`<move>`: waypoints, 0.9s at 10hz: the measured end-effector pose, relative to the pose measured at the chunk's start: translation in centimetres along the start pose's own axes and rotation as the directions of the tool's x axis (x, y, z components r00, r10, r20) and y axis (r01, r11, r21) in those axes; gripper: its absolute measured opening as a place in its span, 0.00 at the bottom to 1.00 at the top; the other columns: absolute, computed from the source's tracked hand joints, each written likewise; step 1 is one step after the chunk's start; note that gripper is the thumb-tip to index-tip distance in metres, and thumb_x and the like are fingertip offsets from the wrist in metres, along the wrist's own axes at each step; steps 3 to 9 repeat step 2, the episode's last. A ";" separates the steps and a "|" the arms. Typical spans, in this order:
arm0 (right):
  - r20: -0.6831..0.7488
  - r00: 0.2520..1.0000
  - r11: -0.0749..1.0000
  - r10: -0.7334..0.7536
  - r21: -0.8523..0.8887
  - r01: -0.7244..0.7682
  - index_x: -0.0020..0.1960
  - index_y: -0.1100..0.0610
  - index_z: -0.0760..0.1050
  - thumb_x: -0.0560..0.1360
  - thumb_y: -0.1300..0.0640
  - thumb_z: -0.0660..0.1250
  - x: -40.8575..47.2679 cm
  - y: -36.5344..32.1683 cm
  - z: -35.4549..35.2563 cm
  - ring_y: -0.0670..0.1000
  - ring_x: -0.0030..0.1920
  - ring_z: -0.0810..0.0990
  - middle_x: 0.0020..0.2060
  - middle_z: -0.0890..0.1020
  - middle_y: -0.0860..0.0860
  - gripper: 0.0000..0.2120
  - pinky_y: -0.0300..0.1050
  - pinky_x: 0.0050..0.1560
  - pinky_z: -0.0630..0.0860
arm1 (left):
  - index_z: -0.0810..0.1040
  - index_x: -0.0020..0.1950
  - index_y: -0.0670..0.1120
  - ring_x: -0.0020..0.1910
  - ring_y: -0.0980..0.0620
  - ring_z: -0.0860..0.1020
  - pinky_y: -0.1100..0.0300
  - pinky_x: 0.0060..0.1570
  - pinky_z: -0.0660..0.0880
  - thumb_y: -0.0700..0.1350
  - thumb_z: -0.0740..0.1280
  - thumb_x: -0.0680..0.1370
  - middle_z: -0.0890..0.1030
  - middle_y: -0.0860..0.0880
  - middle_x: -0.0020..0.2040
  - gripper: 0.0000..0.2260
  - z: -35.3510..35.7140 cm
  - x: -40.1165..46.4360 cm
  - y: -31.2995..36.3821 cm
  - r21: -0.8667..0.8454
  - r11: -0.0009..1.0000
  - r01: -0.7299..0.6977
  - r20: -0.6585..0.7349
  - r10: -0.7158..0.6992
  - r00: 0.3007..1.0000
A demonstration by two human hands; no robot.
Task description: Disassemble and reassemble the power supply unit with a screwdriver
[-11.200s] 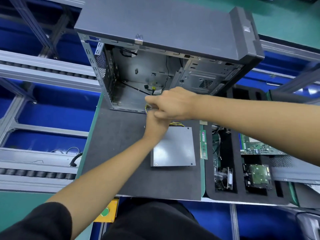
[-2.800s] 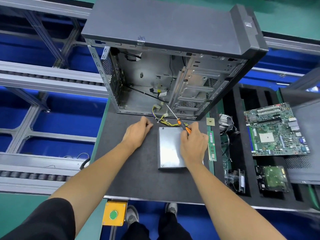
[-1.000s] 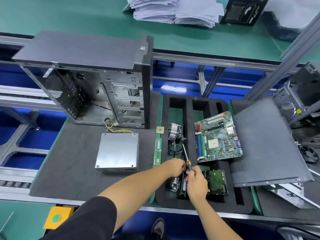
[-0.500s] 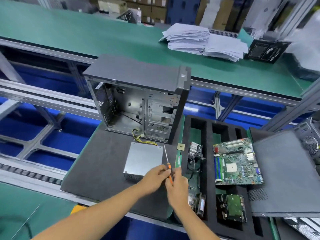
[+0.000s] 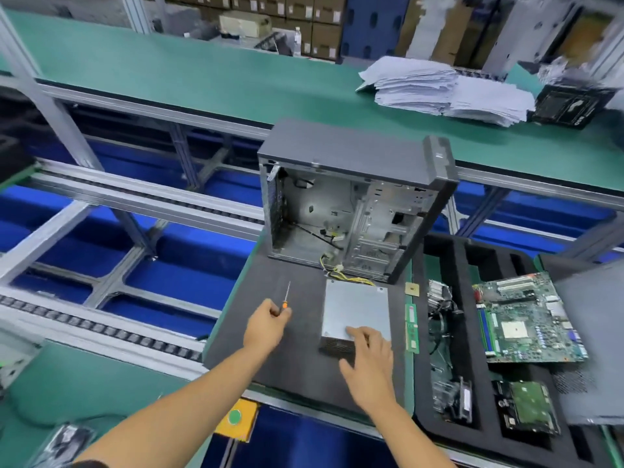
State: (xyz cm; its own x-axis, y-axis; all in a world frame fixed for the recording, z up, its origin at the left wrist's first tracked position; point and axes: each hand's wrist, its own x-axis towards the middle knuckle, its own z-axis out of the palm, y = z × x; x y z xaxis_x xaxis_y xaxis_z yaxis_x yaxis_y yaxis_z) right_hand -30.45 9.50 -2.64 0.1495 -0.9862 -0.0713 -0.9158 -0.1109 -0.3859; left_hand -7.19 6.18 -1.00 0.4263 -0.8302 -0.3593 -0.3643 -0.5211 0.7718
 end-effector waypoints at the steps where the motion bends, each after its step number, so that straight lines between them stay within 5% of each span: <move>1: -0.040 0.998 0.999 0.038 -0.030 -0.040 0.73 0.45 0.67 0.74 0.51 0.70 -0.2 -0.6 0.5 0.50 0.63 0.65 0.66 0.65 0.47 0.29 0.49 0.68 0.62 | 0.73 0.43 0.43 0.39 0.46 0.76 0.51 0.46 0.75 0.48 0.73 0.78 0.78 0.45 0.38 0.13 0.3 1.2 -0.3 0.020 1.000 -0.006 0.066 0.005 0.998; 2: -0.042 0.998 0.998 0.048 -0.044 -0.049 0.72 0.43 0.68 0.73 0.51 0.71 0.0 -0.6 0.4 0.50 0.62 0.66 0.64 0.66 0.46 0.29 0.49 0.67 0.63 | 0.77 0.52 0.41 0.38 0.48 0.78 0.53 0.49 0.77 0.45 0.75 0.77 0.79 0.45 0.40 0.11 1.5 1.5 -0.4 -0.040 0.999 -0.026 0.187 0.033 0.982; 9: -0.042 0.998 0.998 0.048 -0.044 -0.049 0.72 0.43 0.68 0.73 0.51 0.71 0.0 -0.6 0.4 0.50 0.62 0.66 0.64 0.66 0.46 0.29 0.49 0.67 0.63 | 0.77 0.52 0.41 0.38 0.48 0.78 0.53 0.49 0.77 0.45 0.75 0.77 0.79 0.45 0.40 0.11 1.5 1.5 -0.4 -0.040 0.999 -0.026 0.187 0.033 0.982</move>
